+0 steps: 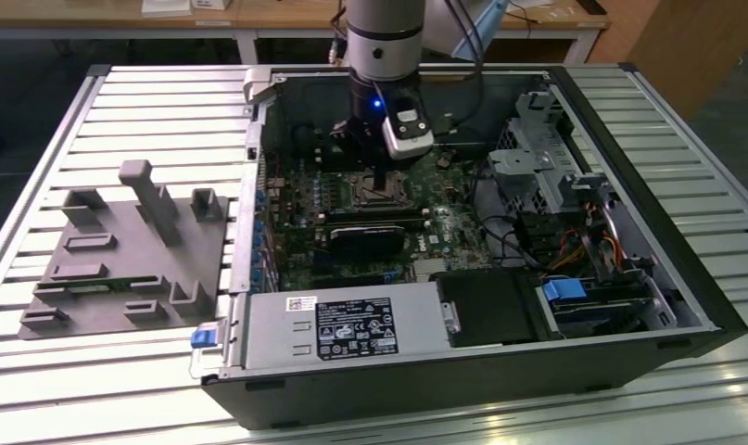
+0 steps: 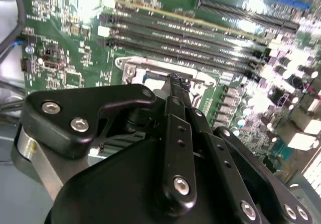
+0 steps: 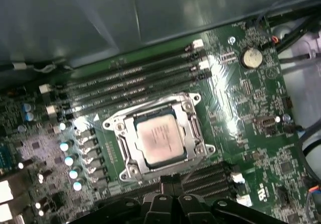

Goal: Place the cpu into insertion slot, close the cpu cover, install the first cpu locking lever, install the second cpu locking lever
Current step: 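Install the second cpu locking lever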

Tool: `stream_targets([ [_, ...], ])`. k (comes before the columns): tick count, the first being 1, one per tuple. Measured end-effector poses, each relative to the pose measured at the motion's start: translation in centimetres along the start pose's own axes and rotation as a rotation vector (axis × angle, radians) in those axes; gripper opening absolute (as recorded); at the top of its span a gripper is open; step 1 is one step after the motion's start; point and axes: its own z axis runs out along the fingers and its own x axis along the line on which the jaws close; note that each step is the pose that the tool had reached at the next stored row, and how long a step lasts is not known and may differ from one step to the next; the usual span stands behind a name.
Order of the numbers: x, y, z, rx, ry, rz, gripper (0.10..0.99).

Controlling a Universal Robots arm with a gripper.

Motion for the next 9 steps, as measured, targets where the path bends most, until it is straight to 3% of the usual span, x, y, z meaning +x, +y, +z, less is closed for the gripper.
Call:
stream_targets([
  [4, -0.21, -0.66, 0.03, 0.000, 0.0000, 0.000, 0.102],
  [9, -0.25, -0.93, 0.13, -0.002, -0.0008, -0.031, 0.102],
])
